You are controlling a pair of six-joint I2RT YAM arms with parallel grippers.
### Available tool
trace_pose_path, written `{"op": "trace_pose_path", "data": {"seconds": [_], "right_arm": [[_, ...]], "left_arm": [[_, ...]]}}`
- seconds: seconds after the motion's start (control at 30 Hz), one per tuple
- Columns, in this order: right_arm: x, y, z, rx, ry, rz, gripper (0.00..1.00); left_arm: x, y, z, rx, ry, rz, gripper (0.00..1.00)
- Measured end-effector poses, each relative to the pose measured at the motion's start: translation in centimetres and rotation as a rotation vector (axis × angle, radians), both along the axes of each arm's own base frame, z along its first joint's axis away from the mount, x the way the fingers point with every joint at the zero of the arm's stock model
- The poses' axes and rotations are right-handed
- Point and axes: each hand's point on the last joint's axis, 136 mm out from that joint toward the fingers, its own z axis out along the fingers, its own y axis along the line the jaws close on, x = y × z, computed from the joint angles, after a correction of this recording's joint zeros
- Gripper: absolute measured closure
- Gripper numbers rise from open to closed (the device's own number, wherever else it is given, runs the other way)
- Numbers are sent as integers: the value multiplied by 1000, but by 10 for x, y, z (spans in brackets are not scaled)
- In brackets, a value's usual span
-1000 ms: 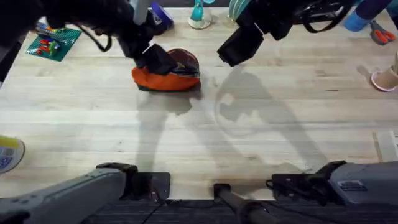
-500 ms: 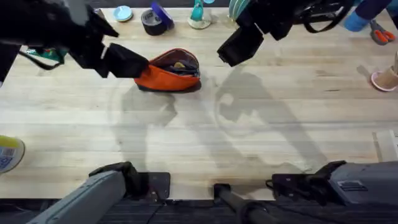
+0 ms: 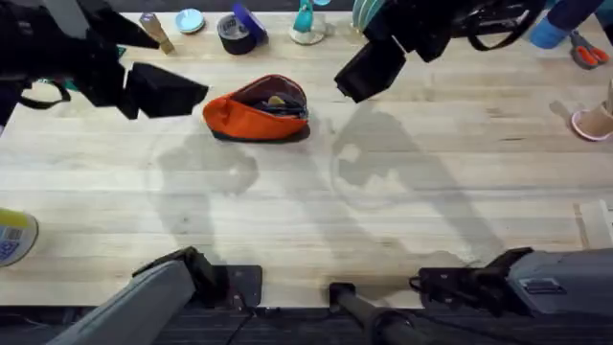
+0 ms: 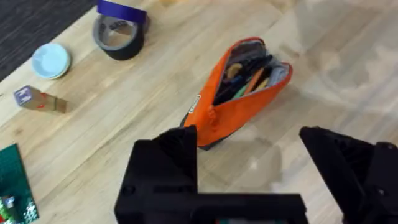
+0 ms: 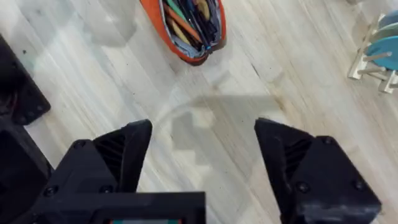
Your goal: Unzip the bag, pick up the pens from the table one at a time and place them inside, then zip the bag closed.
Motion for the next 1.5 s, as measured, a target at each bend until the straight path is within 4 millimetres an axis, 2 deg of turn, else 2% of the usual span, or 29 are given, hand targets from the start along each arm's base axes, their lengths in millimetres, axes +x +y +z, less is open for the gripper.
{"op": "trace_pose_path", "data": {"seconds": [0.4,0.53,1.03,1.13,1.3,1.5], "right_arm": [[0,0,0,1,-1,0,5],[0,0,0,1,-1,0,6],[0,0,0,1,-1,0,6],[0,0,0,2,0,-3,6],[2,1,1,29,21,-62,5],[7,15,9,119,48,-185,5]], "left_arm": [[17,26,-39,-3,79,-50,7],[21,36,-43,5,73,-43,8],[17,77,-46,106,-13,-52,10],[19,84,-52,99,-8,-50,9],[23,92,-69,67,33,-49,8],[28,96,-70,86,17,-52,8]]}}
